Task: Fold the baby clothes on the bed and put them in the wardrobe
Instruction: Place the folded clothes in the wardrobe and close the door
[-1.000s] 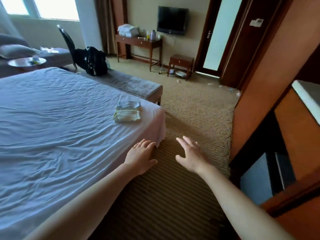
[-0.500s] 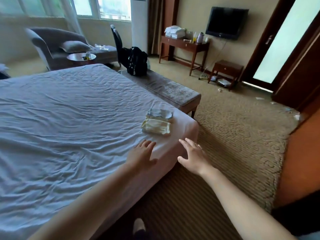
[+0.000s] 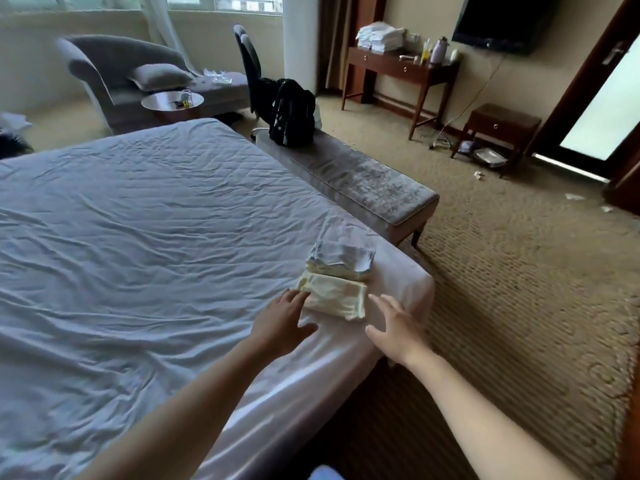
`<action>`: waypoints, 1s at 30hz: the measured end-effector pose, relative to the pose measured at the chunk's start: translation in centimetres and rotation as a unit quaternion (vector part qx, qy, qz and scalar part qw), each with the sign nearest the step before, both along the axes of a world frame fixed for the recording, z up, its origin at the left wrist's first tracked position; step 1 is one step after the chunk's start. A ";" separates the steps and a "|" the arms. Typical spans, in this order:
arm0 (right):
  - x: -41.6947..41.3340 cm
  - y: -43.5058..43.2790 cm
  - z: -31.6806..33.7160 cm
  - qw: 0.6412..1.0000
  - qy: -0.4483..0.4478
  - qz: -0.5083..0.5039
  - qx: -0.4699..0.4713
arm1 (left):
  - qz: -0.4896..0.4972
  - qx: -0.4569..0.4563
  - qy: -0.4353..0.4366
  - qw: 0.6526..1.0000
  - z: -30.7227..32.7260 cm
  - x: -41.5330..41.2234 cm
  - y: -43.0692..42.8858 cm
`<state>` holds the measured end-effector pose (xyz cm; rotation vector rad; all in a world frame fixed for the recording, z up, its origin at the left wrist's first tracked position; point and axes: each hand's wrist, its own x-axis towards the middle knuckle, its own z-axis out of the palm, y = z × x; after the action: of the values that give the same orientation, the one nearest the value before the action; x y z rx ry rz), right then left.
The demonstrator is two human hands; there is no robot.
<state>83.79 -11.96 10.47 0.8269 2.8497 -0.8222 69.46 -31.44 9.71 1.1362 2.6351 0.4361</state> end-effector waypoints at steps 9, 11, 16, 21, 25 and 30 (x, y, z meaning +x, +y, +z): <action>-12.1 9.1 -8.9 0.987 -0.021 -0.061 -0.149 | 0.033 -0.035 -0.086 0.995 -7.9 -11.8 7.6; -14.5 11.2 -11.5 0.976 -0.026 -0.094 -0.193 | 0.046 -0.050 -0.129 0.989 -10.2 -14.2 9.5; -19.6 15.3 -18.3 0.947 -0.043 -0.160 -0.276 | 0.090 -0.056 -0.204 0.973 -15.3 -19.8 13.9; -22.0 17.4 -23.6 0.914 -0.062 -0.205 -0.345 | 0.111 -0.045 -0.275 0.954 -21.1 -23.1 15.7; -22.8 18.2 -26.3 0.888 -0.067 -0.259 -0.373 | 0.132 -0.029 -0.313 0.940 -24.8 -24.2 16.4; -23.0 18.3 -28.2 0.873 -0.043 -0.303 -0.380 | 0.148 -0.006 -0.347 0.926 -27.9 -24.7 17.0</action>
<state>60.80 6.39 -17.73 1.5320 1.8554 -1.7340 44.72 -14.46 -18.16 0.4398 2.1524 0.7195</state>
